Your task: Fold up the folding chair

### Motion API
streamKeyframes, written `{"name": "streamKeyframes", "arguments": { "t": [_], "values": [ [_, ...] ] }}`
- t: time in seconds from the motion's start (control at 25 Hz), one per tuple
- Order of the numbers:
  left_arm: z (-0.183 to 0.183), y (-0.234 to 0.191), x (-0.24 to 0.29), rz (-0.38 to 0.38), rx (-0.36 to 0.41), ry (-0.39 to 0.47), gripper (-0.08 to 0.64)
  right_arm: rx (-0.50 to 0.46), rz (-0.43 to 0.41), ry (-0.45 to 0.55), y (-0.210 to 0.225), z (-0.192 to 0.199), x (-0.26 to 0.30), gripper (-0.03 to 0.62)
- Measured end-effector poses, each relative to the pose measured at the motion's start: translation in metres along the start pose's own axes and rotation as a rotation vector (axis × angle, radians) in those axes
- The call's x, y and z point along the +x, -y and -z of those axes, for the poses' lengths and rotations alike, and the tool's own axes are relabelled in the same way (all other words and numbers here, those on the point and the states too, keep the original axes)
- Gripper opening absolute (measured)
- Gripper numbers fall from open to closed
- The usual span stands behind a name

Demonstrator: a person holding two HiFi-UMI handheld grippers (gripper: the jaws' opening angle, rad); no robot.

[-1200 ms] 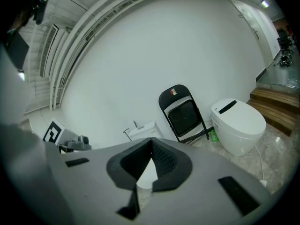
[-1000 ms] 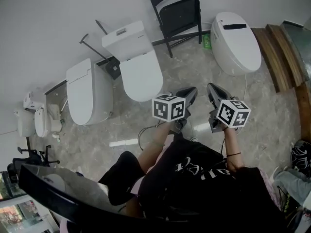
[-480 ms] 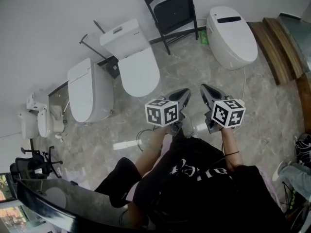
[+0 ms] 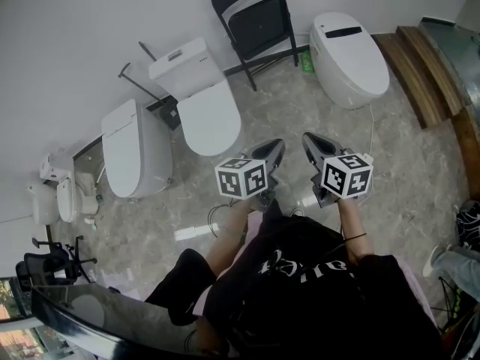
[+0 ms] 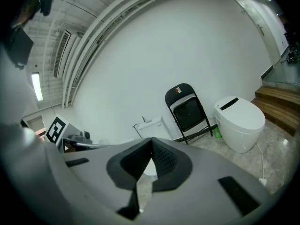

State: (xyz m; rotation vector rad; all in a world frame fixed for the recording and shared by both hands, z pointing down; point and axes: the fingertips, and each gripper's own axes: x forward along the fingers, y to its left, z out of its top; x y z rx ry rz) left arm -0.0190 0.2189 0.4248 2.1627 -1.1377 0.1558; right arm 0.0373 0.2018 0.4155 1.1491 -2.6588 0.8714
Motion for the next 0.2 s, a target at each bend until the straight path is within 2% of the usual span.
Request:
{"name": "streamKeyframes", "arguments": {
  "t": [0.2],
  "values": [
    [-0.0028,0.0009,-0.0038,0.004,-0.006,0.009,0.008,-0.008,-0.004,0.008,-0.0049,-0.0027,-0.0012,0.014]
  ]
}}
